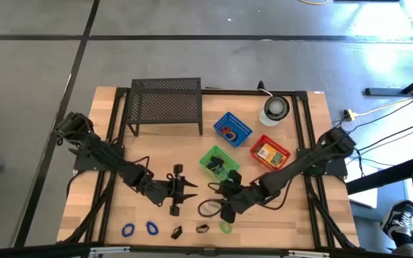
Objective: Pick & Place Office Desk Supplies
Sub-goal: Put the blue rubber band into the blue basket
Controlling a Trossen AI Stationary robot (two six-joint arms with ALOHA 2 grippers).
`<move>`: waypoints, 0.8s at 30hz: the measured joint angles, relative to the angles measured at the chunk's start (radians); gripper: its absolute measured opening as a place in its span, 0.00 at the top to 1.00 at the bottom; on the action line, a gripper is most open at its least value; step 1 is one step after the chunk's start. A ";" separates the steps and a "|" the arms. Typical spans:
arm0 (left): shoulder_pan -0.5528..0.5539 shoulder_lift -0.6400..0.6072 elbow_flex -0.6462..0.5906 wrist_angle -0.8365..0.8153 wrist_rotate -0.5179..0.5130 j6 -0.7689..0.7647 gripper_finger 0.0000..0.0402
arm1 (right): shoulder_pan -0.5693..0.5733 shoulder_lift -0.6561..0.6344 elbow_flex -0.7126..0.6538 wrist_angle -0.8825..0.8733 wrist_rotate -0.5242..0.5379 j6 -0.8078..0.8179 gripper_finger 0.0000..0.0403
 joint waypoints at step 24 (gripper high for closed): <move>-0.010 0.000 0.000 -0.025 0.049 0.003 0.68 | 0.053 0.248 0.001 0.113 0.005 -0.155 0.57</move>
